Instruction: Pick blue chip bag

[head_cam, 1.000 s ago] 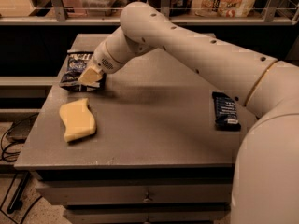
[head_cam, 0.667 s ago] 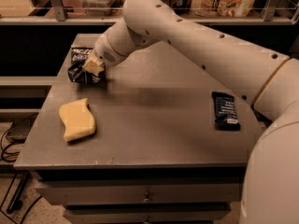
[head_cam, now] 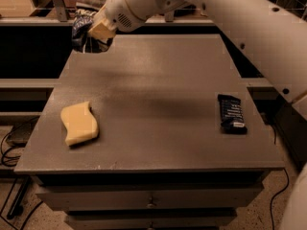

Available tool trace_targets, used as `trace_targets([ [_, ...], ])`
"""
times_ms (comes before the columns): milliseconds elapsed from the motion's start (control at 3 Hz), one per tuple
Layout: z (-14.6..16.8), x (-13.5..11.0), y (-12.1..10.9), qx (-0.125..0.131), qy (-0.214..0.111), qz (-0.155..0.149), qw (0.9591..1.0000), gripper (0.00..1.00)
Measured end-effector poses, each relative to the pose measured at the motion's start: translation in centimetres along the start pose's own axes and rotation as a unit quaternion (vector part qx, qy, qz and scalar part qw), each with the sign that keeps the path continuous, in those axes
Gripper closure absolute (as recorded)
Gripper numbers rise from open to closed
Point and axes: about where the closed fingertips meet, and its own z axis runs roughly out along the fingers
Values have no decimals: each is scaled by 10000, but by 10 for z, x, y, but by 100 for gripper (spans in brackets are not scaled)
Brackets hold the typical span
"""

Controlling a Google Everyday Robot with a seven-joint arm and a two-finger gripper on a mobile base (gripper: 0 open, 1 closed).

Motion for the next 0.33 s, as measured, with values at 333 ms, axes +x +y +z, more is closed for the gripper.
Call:
trace_targets([
  [333,-5,-8,-5,58,-66,-43,10000,100],
])
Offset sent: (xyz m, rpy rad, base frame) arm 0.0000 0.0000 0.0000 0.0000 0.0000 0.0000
